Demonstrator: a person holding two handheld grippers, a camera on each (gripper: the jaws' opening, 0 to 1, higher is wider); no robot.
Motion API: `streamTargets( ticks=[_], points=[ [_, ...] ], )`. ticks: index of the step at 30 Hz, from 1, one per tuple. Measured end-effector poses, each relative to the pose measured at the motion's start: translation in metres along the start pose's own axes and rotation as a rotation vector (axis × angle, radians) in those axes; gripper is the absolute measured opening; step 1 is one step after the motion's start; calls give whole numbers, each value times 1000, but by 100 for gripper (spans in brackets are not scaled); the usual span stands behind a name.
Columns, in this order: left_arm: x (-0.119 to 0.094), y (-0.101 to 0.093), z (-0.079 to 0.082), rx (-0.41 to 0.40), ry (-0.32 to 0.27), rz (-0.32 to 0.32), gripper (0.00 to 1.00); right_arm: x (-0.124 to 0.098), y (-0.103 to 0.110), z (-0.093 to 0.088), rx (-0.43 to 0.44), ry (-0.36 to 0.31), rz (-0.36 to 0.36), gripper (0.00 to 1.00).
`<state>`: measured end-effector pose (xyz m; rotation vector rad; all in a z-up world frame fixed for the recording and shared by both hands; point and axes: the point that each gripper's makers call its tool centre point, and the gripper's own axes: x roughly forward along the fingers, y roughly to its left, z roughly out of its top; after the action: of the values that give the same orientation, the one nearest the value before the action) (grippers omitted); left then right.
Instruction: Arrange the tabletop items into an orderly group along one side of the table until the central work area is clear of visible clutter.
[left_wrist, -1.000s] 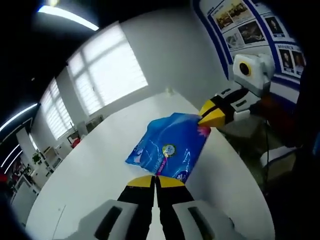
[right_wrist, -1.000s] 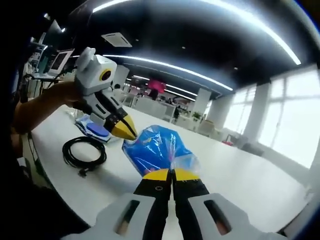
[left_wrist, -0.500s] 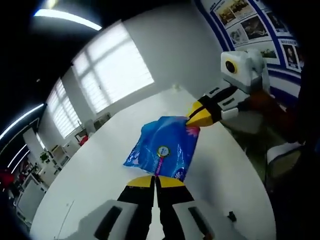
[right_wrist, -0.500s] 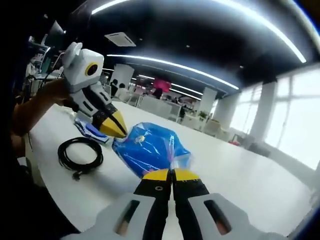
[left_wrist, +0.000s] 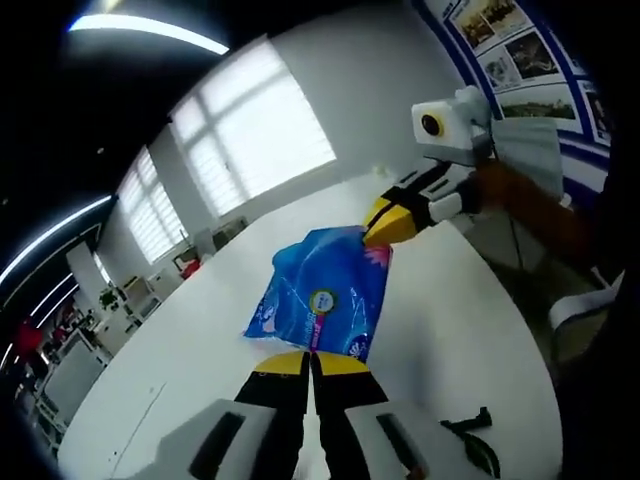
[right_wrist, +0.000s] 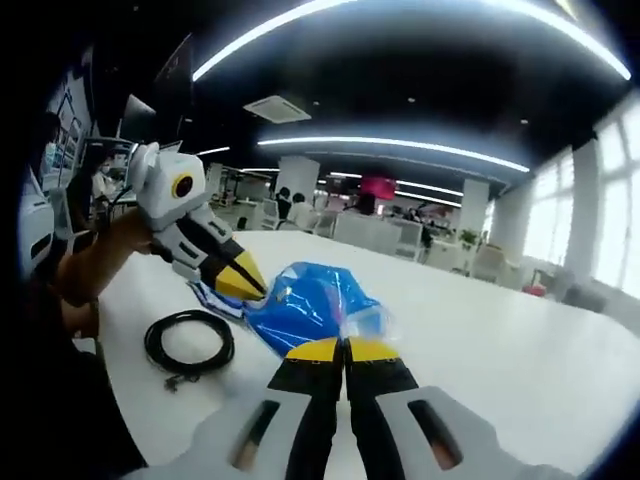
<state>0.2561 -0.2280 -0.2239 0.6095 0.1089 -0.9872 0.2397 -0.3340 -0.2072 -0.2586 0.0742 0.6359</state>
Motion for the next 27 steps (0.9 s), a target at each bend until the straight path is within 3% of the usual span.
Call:
streamTargets(
  ticks=[15,27],
  points=[
    [-3,13,-3,-3,4,12,0,19,-6,6,-7,9,49,0],
    [2,22,-11,-19,22,18,0,36,-12,1,17,22,88,0]
  ],
)
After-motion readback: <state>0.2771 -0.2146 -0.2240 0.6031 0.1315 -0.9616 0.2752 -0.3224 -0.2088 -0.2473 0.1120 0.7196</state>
